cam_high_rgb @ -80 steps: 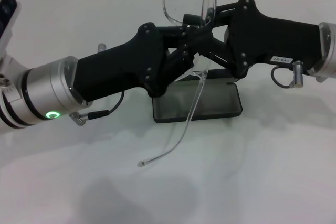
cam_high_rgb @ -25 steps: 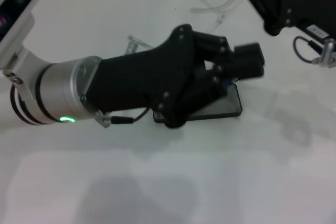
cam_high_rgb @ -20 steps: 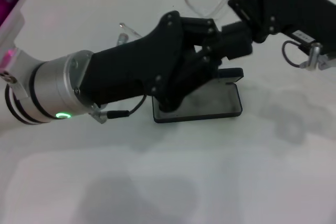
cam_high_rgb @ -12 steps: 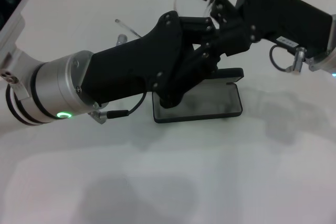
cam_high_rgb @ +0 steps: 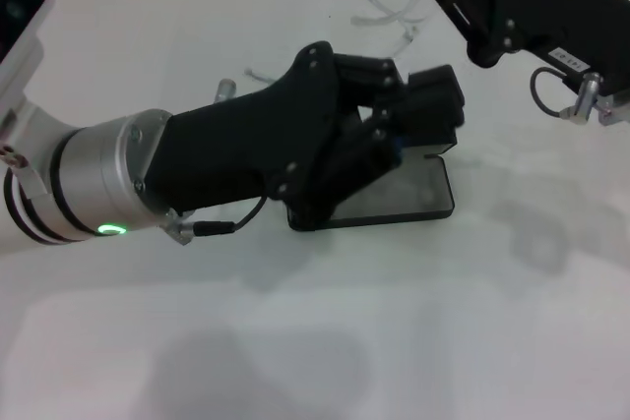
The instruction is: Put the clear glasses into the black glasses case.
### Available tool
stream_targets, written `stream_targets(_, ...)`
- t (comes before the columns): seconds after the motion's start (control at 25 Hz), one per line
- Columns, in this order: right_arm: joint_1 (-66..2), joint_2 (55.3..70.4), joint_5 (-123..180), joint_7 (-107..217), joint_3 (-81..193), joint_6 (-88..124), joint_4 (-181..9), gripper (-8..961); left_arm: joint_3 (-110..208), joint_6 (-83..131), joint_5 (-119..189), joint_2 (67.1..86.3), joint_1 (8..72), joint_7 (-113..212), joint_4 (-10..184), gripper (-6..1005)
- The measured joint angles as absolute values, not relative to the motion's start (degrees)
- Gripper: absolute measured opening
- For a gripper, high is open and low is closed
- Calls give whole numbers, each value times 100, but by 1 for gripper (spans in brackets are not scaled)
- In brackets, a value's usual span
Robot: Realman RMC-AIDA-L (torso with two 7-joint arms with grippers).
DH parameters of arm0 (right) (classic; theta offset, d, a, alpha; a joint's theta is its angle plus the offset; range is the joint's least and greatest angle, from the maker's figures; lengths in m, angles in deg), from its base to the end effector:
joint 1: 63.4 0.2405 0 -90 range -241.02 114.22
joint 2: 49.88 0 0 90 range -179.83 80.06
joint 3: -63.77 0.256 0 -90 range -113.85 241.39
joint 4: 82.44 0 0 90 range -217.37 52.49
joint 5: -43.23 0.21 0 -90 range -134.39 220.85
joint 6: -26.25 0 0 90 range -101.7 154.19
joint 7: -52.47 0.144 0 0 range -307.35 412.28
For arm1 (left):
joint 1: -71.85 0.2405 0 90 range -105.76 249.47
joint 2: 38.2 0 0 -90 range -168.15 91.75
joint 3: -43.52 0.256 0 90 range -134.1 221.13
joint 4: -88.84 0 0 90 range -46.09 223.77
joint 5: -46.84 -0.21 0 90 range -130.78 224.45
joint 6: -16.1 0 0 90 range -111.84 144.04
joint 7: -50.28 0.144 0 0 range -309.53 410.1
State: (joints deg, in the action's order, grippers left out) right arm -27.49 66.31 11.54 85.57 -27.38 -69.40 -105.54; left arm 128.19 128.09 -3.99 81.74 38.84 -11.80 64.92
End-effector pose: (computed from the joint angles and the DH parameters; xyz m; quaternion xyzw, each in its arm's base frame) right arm 0.1440 0.3357 -0.0018 -0.7977 -0.1071 0.5520 0.2178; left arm -0.1458 0.2729 -0.0194 0.8056 0.0311 0.5870 0.0738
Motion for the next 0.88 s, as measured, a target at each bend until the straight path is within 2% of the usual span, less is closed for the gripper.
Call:
stream_targets(0.32,-2805,6630,1279,8491,-2737,-6944,-10552,137,12826,13088,-634,8162,3781,-1167,6470,54)
stream_targets(0.88,-2974,6630,1274,8442,-2742,-6980,-10528,139,12755,13241,-95,8158,4052,-1090,6255,54)
